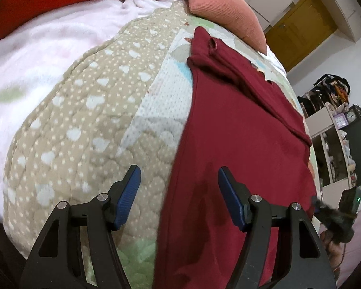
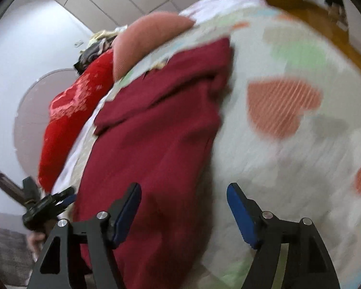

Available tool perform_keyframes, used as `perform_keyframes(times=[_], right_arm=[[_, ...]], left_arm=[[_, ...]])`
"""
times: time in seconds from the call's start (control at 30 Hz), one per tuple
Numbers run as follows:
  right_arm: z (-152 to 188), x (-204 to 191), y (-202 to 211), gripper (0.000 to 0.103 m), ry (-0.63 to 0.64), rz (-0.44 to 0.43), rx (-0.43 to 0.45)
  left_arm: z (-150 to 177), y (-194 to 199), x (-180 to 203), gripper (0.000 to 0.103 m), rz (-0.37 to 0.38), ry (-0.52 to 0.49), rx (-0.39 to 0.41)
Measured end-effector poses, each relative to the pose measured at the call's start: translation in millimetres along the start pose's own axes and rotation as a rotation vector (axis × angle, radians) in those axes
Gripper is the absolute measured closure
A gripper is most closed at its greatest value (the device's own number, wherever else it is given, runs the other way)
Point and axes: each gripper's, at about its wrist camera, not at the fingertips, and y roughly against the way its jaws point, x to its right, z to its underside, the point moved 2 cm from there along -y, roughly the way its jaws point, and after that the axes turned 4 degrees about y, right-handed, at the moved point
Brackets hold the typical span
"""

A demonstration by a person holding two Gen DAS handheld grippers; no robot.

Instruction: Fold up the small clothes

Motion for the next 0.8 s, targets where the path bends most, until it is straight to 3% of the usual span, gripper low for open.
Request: perform_keyframes(times=[0.03, 0.07, 0.2, 0.27, 0.33, 0.4, 0.5, 0.63, 0.8], right_arm=[[7, -3, -5, 0.09, 0.029, 0.029, -0.016], [12, -10, -3, 0.096, 0.091, 0.094, -0.012], [21, -22, 28, 0.096, 0.171, 0.16, 0.044], [29, -11, 21, 0.096, 0.171, 0.227, -0.007], [33, -2, 14, 0.096, 0.139, 0.224, -0.027], [36, 0, 25, 0.088, 0.099, 0.166, 0.005], [44, 1, 42, 0.046, 0.066, 0.076, 0.023], [69, -3, 49, 0.043, 0.097, 0.042, -0.017], [97, -11, 45, 0.042, 0.093, -0.065, -0.059]], left_arm=[[3, 2, 2, 0.036, 0.004, -0.008, -0.001], [6, 6, 4, 0.036, 0.014, -0.018, -0.007], [20, 16, 3, 0.036, 0.026, -0.044, -0.02], [28, 15, 1, 0.036, 0.027, -0.046, -0.034], [32, 18, 1, 0.036, 0.033, -0.054, -0.036], [38, 24, 0, 0.036, 0.05, -0.063, -0.048], [45, 25, -2, 0.036, 0.046, -0.082, -0.071], [59, 29, -1, 0.036, 0.037, -0.117, -0.085], [75, 28, 2, 0.034, 0.065, -0.136, -0.126]])
